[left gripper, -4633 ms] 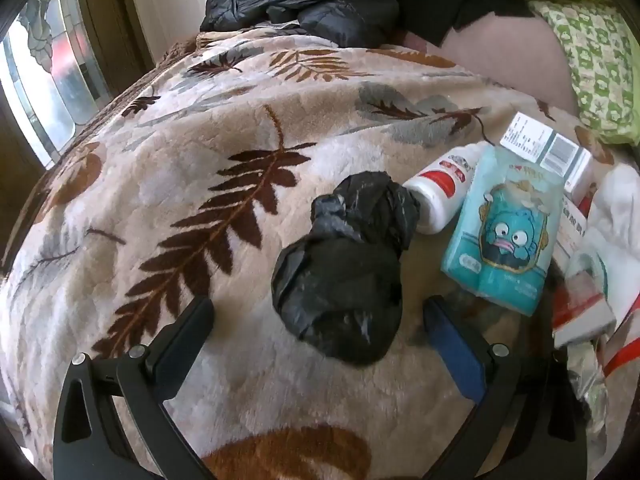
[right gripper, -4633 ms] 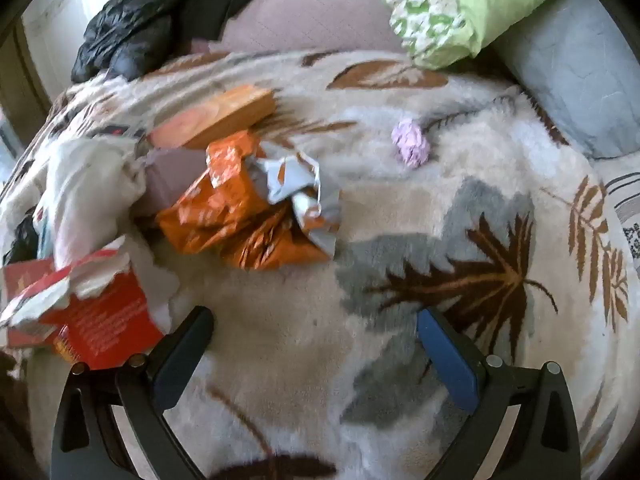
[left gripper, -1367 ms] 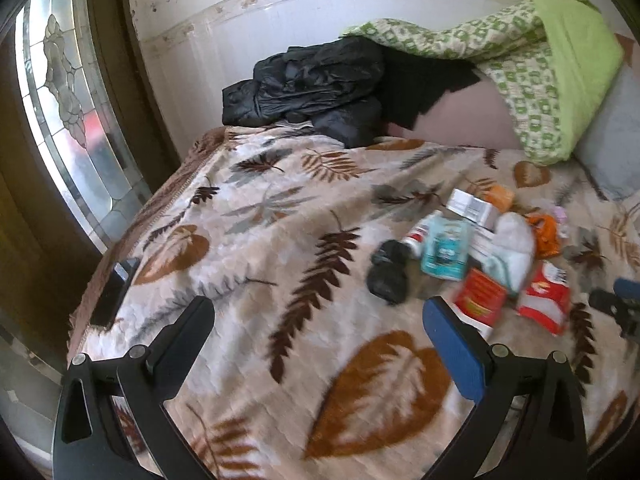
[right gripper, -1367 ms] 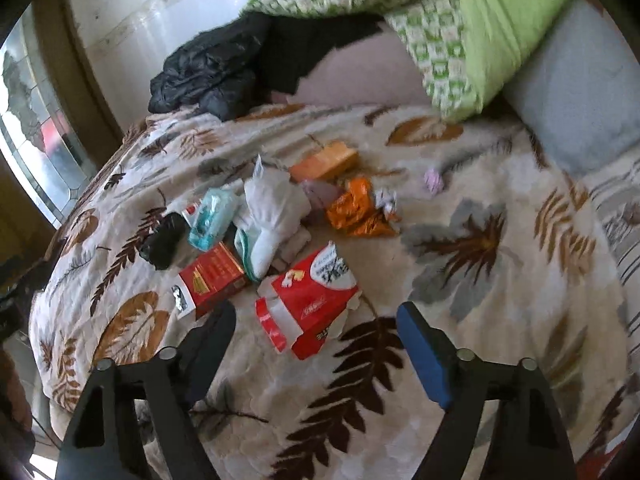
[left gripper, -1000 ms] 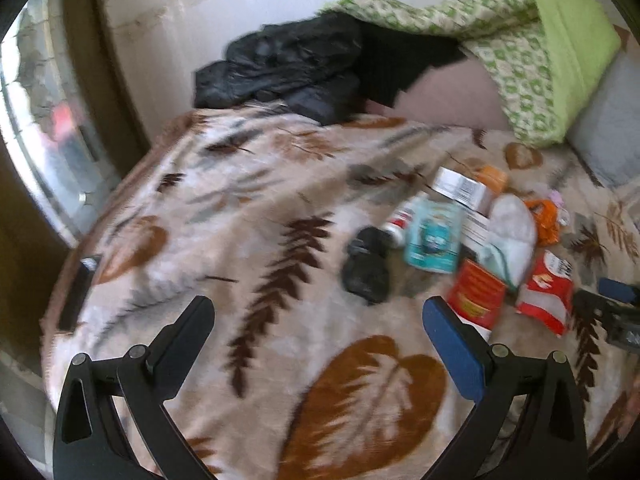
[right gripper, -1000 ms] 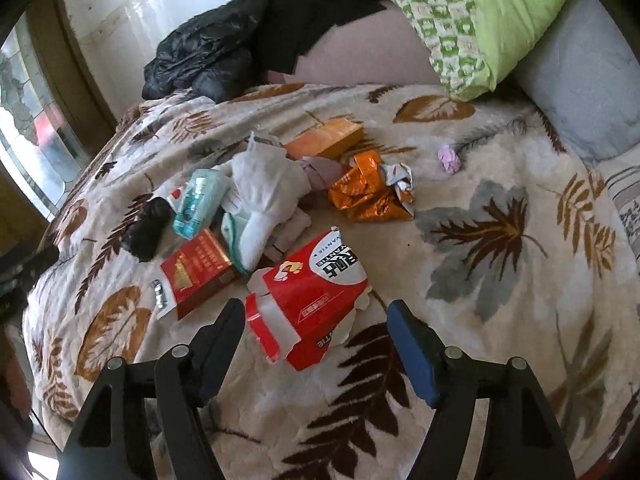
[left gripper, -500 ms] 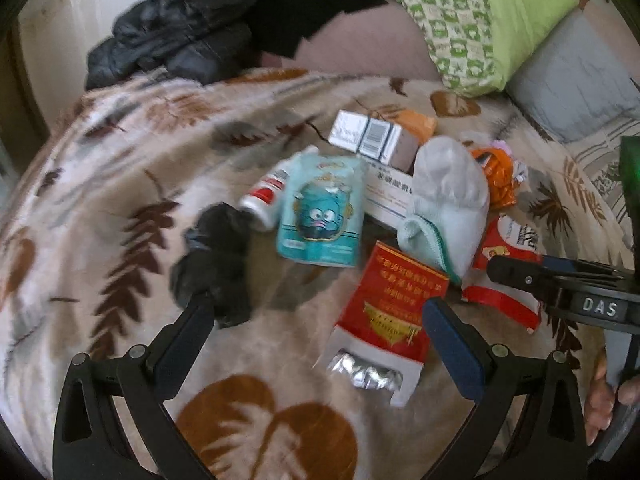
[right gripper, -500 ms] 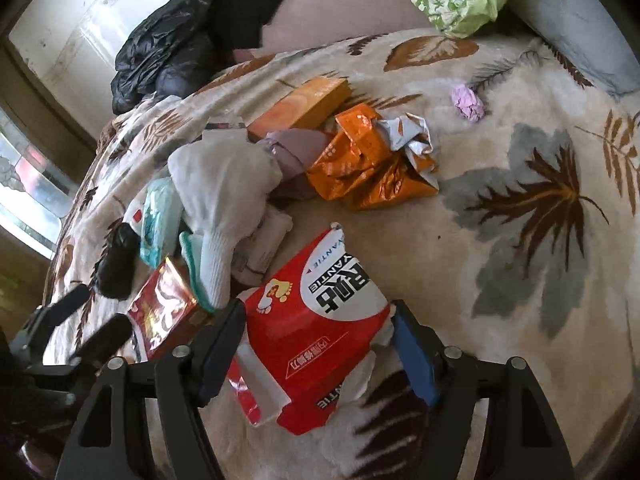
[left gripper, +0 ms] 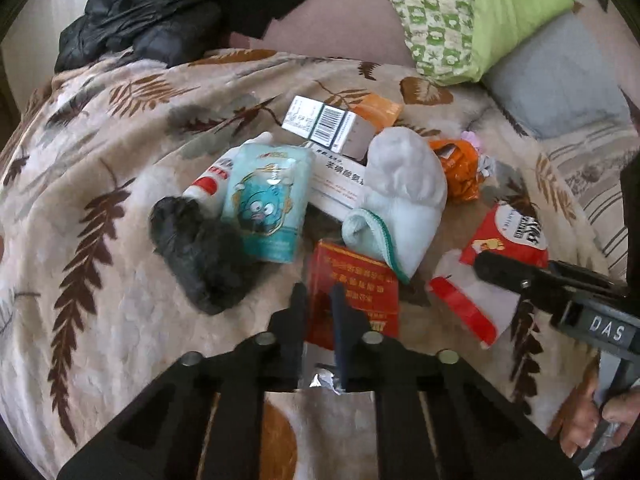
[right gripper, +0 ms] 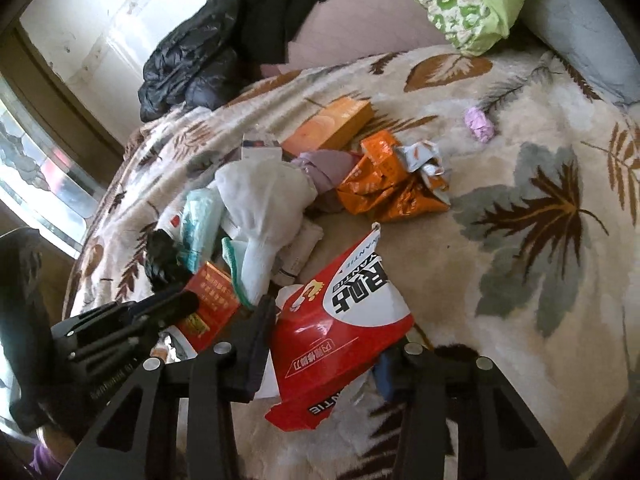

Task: Collect trash
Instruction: 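Grasp the red cigarette box with the left tool while the right tool grasps the red-white snack bag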

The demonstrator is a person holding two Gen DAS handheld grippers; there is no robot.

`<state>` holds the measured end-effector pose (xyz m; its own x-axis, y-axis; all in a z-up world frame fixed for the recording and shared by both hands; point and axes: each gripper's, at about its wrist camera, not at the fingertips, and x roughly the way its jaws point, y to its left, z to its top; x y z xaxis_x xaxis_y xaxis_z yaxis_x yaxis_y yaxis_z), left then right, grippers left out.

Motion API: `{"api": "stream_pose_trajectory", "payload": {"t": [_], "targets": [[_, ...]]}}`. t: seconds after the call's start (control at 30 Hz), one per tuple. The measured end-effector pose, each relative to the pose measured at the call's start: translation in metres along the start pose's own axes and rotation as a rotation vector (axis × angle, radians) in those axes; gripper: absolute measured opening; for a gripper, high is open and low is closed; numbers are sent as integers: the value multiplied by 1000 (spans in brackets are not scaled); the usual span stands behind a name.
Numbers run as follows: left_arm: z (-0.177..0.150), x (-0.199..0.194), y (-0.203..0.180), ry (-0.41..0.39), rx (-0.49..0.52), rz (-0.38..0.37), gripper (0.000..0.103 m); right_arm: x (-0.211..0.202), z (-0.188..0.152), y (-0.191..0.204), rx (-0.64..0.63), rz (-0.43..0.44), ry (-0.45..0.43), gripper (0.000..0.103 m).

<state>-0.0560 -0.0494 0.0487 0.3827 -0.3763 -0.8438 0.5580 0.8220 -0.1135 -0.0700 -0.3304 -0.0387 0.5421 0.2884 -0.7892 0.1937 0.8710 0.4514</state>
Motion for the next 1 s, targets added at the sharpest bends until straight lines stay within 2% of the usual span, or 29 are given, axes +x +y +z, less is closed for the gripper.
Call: {"api": "stream_pose_trajectory", "payload": {"t": [0.07,0.17,0.23,0.27,0.3,0.37,0.43,0.53,0.57,0.6,0.63,0.67,0.7,0.8,1.0], "targets": [[-2,-6,1,-3,3,15,4,-8,-2,-4,11,2,-8,45],[-5,-11,3,-16,4,25,6,-22,-6,-10,12,-7,-17,45],[-3,-8,6,-9,-2,8,43,-30,-12,-12,8,-19,-14,45],[-2,-8,7,-24,-7,2,77,-33,-15,-14,7,-28,-11,45],[-2,-10,7,-61,-11,3,90,-35,-18,-15,9,-35,-9,46],[-1,-14,4,-106,-10,14,90,-40,-23,-19,14,-45,-5,46],[1,-10,-6,-102,13,-7,90,-44,-27,-23,22,-49,-4,46],[-1,9,-26,-65,92,83,90,-48,-31,-29,31,-54,-5,46],[-4,23,-32,-28,130,135,90,-50,-32,-30,30,-58,-6,46],[-6,32,-34,3,148,178,86,-50,-32,-30,28,-62,-6,46],[-8,37,-35,21,155,207,79,-51,-33,-30,25,-68,-6,46],[-10,36,-32,27,135,169,59,-53,-34,-29,22,-74,-8,46],[-12,32,-29,37,108,139,51,-54,-35,-28,20,-78,-11,46],[-13,13,-30,6,108,214,51,-62,-39,-26,7,-93,-23,46],[-18,-46,-38,-69,88,188,51,-85,-48,-13,-28,-93,-62,46]]}}
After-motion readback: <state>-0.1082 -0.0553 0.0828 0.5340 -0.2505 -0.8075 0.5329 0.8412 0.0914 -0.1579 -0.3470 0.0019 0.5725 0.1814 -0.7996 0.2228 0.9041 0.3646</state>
